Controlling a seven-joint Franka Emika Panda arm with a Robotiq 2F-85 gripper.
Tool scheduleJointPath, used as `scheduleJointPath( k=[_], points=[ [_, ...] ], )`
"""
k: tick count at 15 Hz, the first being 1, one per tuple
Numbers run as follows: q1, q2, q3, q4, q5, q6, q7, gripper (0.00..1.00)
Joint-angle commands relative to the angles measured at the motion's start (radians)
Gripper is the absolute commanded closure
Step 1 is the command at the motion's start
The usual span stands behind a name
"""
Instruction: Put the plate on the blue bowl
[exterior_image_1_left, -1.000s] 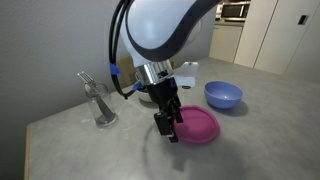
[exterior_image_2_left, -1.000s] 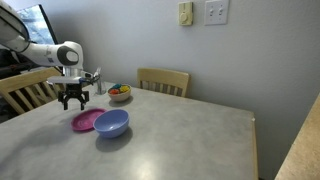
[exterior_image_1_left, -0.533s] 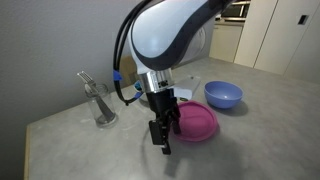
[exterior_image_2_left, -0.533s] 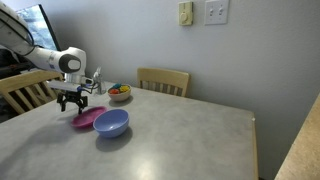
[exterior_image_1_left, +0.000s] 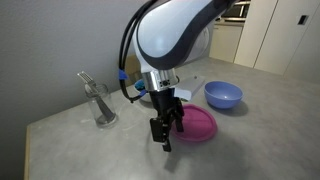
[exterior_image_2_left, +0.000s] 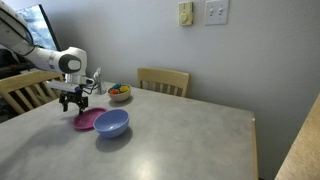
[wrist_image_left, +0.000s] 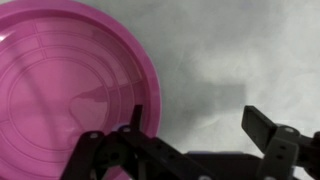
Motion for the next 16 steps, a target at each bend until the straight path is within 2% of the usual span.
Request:
scheduleJointPath(
  k=[1,5,7,9,16],
  points=[
    [-0.018,-0.048,-0.009,-0.085,0.014,0.044,0.012,0.00],
    [-0.035,-0.031,-0.009,-0.091,0.019,0.053,0.000,0.00],
    [-0.039,-0.023,-0.009,-0.089,0.017,0.055,-0.001,0.07],
    [-0.039,-0.024,-0.011,-0.091,0.013,0.058,0.003,0.33],
    [-0.037,-0.034,-0.014,-0.090,0.007,0.054,0.005,0.82]
  ],
)
